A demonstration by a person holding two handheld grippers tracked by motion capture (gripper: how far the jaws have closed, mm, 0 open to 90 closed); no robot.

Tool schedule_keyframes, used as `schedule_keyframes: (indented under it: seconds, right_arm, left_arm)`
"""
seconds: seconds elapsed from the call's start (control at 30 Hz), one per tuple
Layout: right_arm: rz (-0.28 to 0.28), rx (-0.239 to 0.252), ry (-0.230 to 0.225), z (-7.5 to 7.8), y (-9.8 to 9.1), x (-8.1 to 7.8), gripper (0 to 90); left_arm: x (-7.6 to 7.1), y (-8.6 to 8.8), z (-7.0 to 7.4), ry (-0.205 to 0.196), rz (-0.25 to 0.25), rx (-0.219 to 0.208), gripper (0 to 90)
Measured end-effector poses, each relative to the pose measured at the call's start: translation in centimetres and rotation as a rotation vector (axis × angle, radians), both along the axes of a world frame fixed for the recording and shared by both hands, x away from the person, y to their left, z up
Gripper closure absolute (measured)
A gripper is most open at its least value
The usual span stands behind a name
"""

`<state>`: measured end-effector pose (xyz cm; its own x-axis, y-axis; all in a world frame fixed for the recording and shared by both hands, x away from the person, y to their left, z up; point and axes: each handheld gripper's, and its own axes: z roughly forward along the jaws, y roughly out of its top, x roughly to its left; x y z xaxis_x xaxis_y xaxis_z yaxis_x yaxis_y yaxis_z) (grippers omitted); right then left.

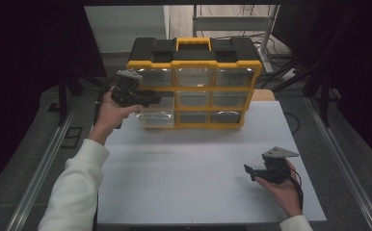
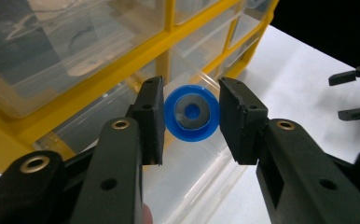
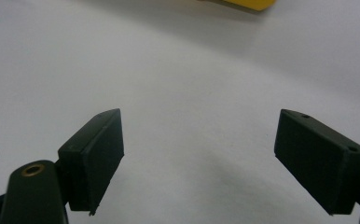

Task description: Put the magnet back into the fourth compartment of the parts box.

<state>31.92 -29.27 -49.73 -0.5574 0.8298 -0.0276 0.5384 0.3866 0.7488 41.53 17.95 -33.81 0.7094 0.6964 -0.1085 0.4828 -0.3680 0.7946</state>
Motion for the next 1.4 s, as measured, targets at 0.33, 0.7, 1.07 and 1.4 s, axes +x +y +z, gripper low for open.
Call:
schedule_keyframes:
  seconds: [0.33, 0.7, 1.07, 1.4]
  right_arm:
    - [0.003, -0.004, 0.001, -0.1, 0.0, 0.0, 16.0]
    - [0.003, -0.012, 0.007, -0.1, 0.0, 0.0, 16.0]
    - [0.005, -0.015, 0.006, -0.2, 0.1, 0.0, 16.0]
    - [0.002, -0.013, 0.000, -0.1, 0.1, 0.1, 16.1]
  left_arm:
    - [0.1, -0.2, -0.4, -0.012, 0.015, 0.028, 61.7]
    - [0.1, -0.3, -2.1, 0.010, 0.024, 0.052, 61.4]
    - [-1.4, -0.7, -2.0, -0.032, 0.025, -0.003, 16.0]
    - [-3.6, -0.6, -1.6, -0.046, 0.001, -0.008, 10.3]
